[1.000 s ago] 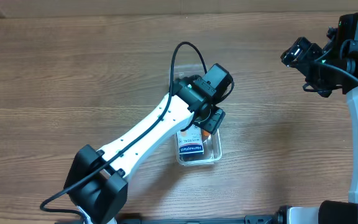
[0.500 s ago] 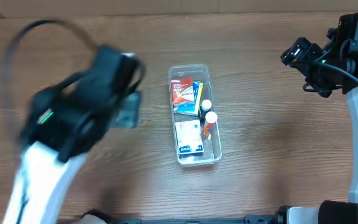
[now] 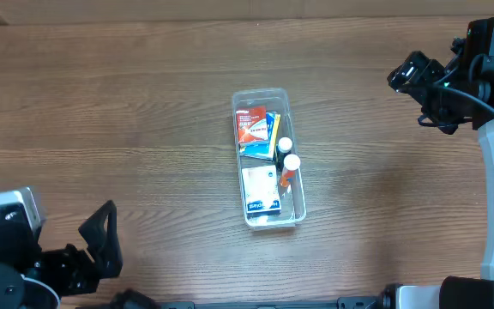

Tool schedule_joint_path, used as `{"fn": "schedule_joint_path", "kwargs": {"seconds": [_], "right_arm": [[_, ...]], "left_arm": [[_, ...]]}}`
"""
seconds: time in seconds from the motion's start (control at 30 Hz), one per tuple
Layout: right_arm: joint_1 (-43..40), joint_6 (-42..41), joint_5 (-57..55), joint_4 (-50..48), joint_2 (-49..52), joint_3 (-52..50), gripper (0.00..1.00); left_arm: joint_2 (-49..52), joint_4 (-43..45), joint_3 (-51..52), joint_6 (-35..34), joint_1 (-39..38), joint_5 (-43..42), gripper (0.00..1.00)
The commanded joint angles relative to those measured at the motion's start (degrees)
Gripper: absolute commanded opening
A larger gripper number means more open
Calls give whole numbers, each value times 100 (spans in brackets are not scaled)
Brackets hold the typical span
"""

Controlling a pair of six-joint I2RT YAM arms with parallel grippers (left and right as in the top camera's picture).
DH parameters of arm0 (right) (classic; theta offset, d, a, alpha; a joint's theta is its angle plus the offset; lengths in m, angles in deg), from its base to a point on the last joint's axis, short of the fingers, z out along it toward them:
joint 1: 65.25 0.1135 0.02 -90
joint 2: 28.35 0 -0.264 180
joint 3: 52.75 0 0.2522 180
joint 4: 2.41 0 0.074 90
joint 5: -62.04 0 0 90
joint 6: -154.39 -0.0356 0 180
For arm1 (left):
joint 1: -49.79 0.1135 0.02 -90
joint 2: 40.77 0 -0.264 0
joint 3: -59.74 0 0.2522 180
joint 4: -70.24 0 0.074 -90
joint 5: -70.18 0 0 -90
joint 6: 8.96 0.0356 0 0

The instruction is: Pack container

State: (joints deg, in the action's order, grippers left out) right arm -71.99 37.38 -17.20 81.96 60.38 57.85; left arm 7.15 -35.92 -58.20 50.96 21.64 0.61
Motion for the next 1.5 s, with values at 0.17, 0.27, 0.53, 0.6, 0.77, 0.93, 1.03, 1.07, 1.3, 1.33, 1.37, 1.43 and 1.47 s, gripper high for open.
{"fn": "schedule_joint_path", "kwargs": {"seconds": [0.17, 0.27, 0.53, 0.6, 0.77, 0.93, 1.03, 1.07, 1.3, 1.33, 1.37, 1.43, 1.47], "right_arm": [[-9, 0, 46, -22, -11, 52, 100], [-9, 2, 46, -22, -11, 52, 100], [-9, 0, 46, -22, -11, 52, 100], [-9, 0, 46, -22, -11, 52, 100], [-9, 2, 46, -22, -11, 52, 100], [-9, 0, 46, -22, -11, 52, 100], [-9, 2, 46, -22, -11, 52, 100], [-9, 0, 46, -22, -11, 52, 100], [-9, 0, 46, -22, -11, 52, 100], [-9, 2, 46, -22, -11, 52, 100], [-9, 2, 46, -22, -11, 52, 100], [-9, 2, 46, -22, -11, 52, 100], [-9, 2, 46, -22, -11, 52, 100]], "left_arm": [[-81, -310, 339, -35, -39, 271, 100], [-83, 275, 892, 177, -39, 243, 100], [-437, 4109, 3877, 2629, 970, -1858, 100], [-570, 4878, 4647, 2638, 1521, -2505, 100], [-1239, 6242, 6345, 2625, 2328, -3237, 100], [-2227, 6671, 7545, 2649, 2369, -3211, 100], [-3174, 6693, 8244, 2645, 2369, -3213, 100], [-3373, 6693, 8376, 2640, 2369, -3224, 100], [-4188, 6690, 9097, 2623, 2369, -3298, 100], [-4256, 6695, 9173, 2621, 2369, -3309, 100], [-4332, 6697, 9245, 2623, 2367, -3320, 100], [-4487, 6699, 9381, 2623, 2367, -3357, 100], [-4577, 6701, 9449, 2623, 2367, -3357, 100]]}}
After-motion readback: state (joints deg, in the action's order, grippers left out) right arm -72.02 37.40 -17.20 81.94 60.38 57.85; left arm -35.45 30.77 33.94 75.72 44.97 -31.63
